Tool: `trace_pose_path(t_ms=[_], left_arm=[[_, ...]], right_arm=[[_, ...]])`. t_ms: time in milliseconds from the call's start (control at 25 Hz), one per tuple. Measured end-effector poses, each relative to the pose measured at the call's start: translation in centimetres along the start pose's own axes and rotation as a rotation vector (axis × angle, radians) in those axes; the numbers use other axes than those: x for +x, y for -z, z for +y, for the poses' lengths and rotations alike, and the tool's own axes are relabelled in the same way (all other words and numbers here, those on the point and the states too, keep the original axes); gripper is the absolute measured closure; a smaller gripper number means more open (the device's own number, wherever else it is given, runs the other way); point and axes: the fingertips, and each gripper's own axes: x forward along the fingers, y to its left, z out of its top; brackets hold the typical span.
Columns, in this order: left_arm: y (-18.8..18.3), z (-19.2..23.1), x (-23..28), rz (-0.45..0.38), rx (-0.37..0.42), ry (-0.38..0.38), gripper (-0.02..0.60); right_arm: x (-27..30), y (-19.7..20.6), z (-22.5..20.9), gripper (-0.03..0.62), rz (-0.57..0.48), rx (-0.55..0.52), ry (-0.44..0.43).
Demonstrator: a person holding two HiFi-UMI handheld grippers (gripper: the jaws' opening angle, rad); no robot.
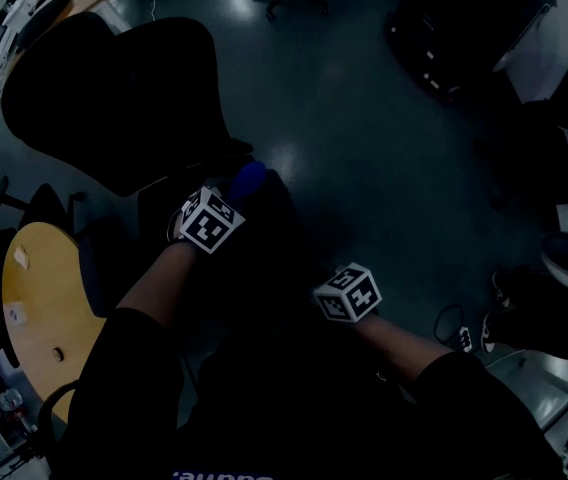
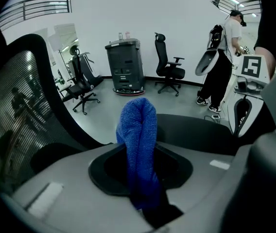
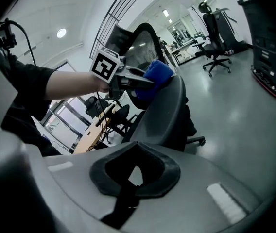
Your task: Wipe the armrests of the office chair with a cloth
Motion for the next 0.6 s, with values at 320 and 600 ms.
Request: trace_pose_path(t_ms=[320, 600], left_arm=[[1.0, -6.7, -1.7, -0.021, 0.083, 0.082, 0.462], [2.4, -13.2, -3.6, -0.035, 0.133, 0.166, 0.462]], right_arm=[[-0.1, -0.1, -0.1, 0.589, -0.004, -0.008, 0.005], [0.0, 0.2, -0.1, 0.589, -0.029, -0.008, 0.017]])
